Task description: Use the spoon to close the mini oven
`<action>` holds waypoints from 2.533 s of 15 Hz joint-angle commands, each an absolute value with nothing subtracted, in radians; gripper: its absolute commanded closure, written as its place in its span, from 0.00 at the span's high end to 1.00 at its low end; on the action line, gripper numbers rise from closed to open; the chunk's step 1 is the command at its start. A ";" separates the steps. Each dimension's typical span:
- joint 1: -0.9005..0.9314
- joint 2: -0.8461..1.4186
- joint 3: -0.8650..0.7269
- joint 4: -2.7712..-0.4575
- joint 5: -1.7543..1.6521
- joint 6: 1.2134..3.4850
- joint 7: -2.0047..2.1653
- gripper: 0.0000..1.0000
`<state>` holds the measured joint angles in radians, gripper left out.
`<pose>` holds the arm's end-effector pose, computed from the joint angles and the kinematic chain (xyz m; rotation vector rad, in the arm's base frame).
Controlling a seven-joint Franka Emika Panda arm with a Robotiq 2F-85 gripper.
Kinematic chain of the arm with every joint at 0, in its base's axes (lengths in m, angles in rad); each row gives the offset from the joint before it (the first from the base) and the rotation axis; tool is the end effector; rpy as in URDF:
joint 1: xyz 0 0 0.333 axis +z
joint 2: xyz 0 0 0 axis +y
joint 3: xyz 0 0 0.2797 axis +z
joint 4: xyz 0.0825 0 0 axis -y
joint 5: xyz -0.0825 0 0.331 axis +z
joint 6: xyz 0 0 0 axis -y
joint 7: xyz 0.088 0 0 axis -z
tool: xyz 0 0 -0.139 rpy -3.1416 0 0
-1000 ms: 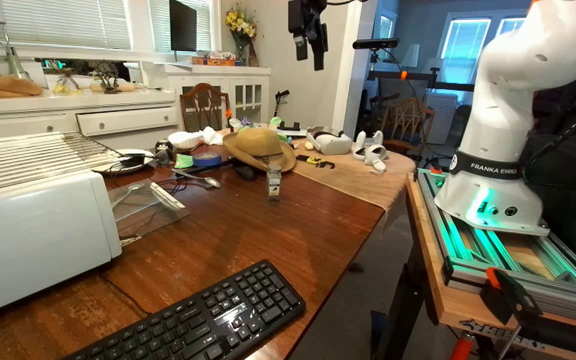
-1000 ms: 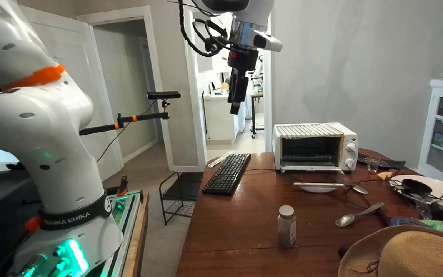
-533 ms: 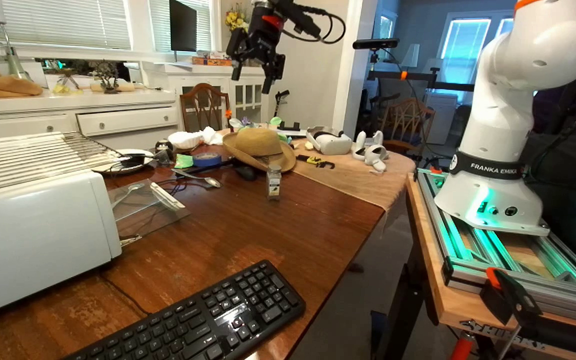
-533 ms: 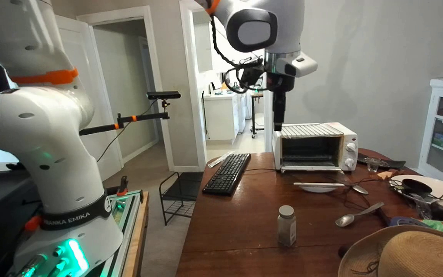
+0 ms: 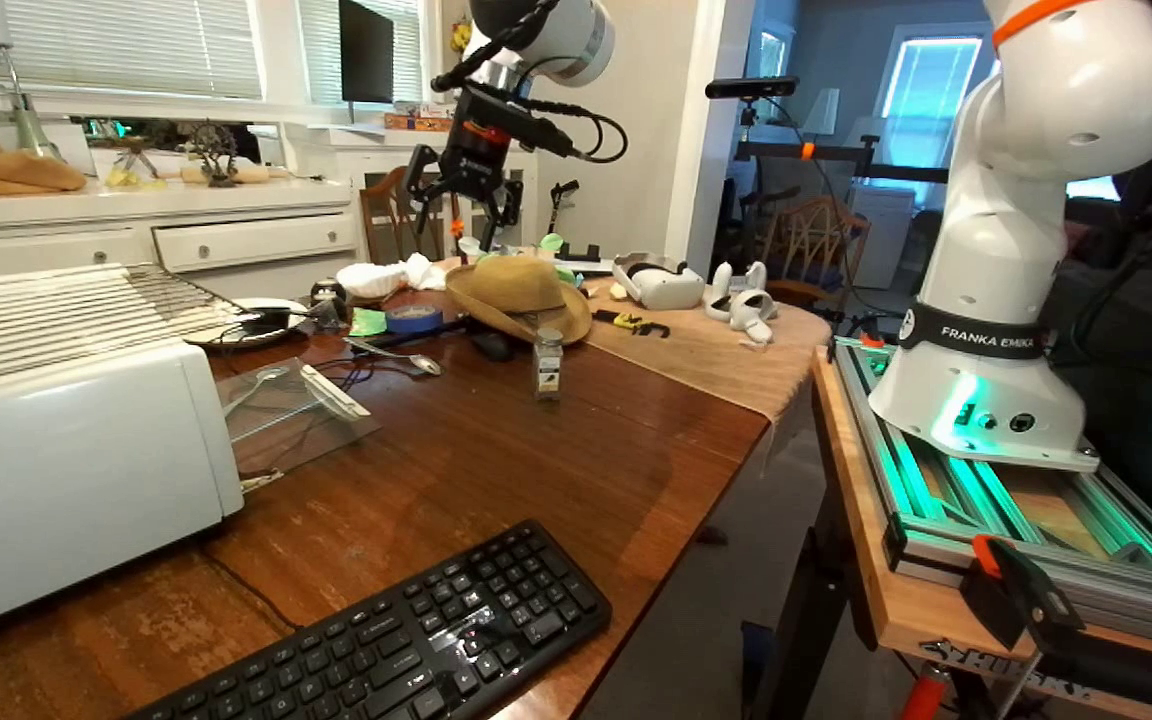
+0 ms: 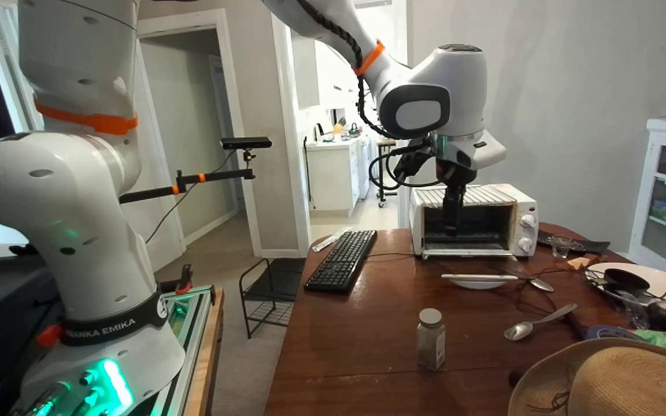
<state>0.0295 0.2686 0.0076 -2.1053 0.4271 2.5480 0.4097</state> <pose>0.5536 0.0225 0.2786 -2.6608 0.9837 -0.1521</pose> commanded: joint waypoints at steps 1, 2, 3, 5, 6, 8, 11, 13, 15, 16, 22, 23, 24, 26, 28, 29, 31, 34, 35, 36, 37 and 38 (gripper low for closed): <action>0.027 0.266 0.010 -2.101 0.424 2.546 0.414 1.00; 0.028 0.289 0.004 -2.093 0.427 2.583 0.433 1.00; 0.019 0.317 0.008 -2.084 0.460 2.628 0.426 1.00; -0.007 0.399 0.021 -2.041 0.522 2.718 0.385 1.00; -0.030 0.438 0.040 -2.014 0.565 2.734 0.349 1.00; -0.073 0.537 0.075 -1.934 0.614 2.736 0.300 1.00; -0.133 0.674 0.133 -1.783 0.648 2.611 0.219 1.00; -0.171 0.753 0.169 -1.689 0.651 2.503 0.145 1.00; -0.197 0.820 0.190 -1.598 0.651 2.393 0.087 1.00; -0.209 0.848 0.198 -1.561 0.655 2.334 0.064 1.00; -0.166 0.814 0.146 -1.602 0.638 2.363 0.105 1.00; -0.164 0.812 0.146 -1.602 0.638 2.363 0.105 1.00; -0.163 0.812 0.147 -1.602 0.638 2.363 0.105 1.00; -0.118 0.848 0.093 -1.574 0.546 2.366 0.113 1.00; -0.092 0.867 0.060 -1.562 0.453 2.391 0.096 1.00; -0.076 0.876 0.044 -1.553 0.405 2.396 0.102 1.00; -0.033 0.904 0.006 -1.522 0.313 2.417 0.129 1.00; 0.029 0.968 -0.036 -1.452 0.204 2.513 0.157 1.00; 0.057 0.998 -0.062 -1.415 0.169 2.544 0.190 1.00; 0.090 1.021 -0.102 -1.383 0.140 2.556 0.262 1.00; 0.068 1.043 -0.089 -1.328 0.167 2.385 0.326 1.00; 0.045 0.972 -0.051 -1.439 0.173 2.498 0.241 1.00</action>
